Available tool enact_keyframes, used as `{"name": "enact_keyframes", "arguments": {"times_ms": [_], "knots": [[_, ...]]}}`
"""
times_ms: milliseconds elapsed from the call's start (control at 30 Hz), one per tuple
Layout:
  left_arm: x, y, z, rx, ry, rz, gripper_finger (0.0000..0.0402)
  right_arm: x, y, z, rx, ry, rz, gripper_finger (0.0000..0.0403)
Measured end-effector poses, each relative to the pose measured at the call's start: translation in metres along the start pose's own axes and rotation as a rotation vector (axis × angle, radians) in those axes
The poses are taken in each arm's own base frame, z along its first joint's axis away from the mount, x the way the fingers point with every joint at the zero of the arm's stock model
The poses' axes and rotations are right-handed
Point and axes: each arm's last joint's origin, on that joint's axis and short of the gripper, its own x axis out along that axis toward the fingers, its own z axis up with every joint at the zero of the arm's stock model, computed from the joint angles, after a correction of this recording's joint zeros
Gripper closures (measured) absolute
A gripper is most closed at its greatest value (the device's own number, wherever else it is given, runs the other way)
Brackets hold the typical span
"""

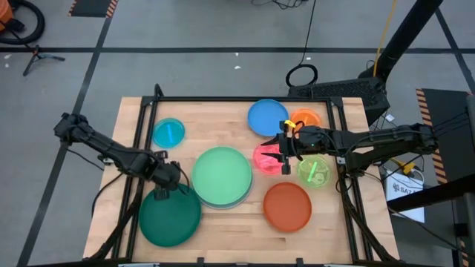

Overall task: Stack plastic plates
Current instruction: Stack the dark green plate on top of the green plate

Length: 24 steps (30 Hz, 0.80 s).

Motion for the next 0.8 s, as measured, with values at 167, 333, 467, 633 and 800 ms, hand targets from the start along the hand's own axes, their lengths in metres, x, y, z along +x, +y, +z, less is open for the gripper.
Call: {"name": "enact_keyframes", "arguments": {"times_ms": [167, 333, 467, 633, 800], "knots": [[0.0016, -0.0016, 0.0016, 0.002, -0.011, 0.013, 0.0288, 0.0000, -0.0001, 0.0003, 0.005, -0.001, 0.000, 0.0271], [0.0019, -0.0019, 0.0029, -0.028, -0.031, 0.020, 0.0286, 0.0000, -0.0001, 0.0003, 0.008, -0.001, 0.000, 0.0271], [0.0019, -0.0018, 0.0028, -0.036, -0.030, 0.020, 0.0258, 0.0000, -0.0001, 0.0003, 0.010, -0.001, 0.000, 0.0271], [0.0019, -0.0012, 0.0031, -0.035, -0.042, 0.041, 0.0213, 0.0000, 0.0000, 0.0003, 0.019, -0.001, 0.000, 0.0271], [0.0072, 0.0001, 0.0001, -0.022, -0.026, 0.052, 0.0202, 0.0000, -0.0001, 0.0003, 0.019, -0.001, 0.000, 0.0271]]}}
